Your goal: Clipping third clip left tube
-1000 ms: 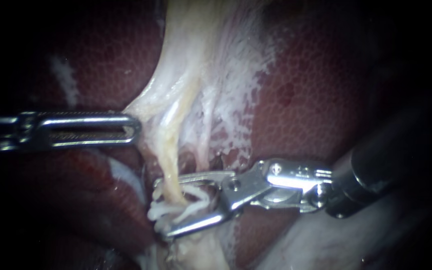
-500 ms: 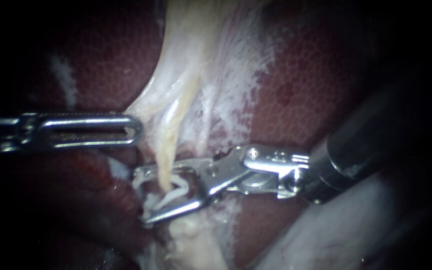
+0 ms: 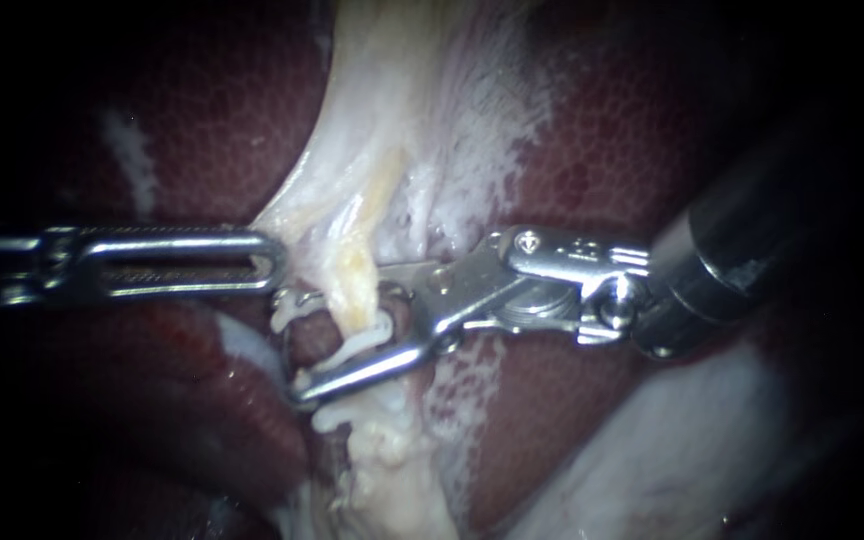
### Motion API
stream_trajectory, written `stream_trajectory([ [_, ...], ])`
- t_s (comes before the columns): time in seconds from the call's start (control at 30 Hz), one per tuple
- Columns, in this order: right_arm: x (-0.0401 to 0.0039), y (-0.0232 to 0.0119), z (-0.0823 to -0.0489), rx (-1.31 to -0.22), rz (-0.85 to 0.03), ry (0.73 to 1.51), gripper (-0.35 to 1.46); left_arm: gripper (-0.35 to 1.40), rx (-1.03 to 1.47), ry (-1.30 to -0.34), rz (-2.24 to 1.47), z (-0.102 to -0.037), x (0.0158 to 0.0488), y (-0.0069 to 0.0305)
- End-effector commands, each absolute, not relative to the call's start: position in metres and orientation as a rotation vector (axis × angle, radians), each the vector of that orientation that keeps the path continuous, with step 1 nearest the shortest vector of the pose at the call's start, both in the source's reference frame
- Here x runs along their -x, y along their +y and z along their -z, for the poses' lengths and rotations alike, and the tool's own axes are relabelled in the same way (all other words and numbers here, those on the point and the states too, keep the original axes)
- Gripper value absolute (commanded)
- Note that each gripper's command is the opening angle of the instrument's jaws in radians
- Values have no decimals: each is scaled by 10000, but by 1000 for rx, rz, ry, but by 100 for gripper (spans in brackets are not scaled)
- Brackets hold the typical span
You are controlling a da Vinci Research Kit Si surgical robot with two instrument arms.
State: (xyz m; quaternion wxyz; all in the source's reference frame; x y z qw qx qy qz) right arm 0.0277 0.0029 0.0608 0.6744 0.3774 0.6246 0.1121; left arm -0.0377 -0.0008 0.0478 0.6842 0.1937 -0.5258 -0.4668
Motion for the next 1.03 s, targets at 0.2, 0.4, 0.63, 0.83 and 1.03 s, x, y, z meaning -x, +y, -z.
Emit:
stream_trajectory([
  [0.2,-272,31,-612,-878,-285,1391,-2,-35,-434,-1179,1046,-478,377,-8],
  [0.4,-267,36,-622,-903,-312,1379,-35,-35,-434,-1178,1046,-478,378,-8],
  [0.63,-267,34,-626,-901,-309,1378,-35,-35,-434,-1179,1046,-479,378,-8],
  [0.83,-267,32,-627,-900,-308,1378,-35,-35,-434,-1179,1046,-479,378,-8],
  [1.03,-267,30,-628,-900,-306,1378,-35,-35,-434,-1179,1046,-480,378,-8],
])
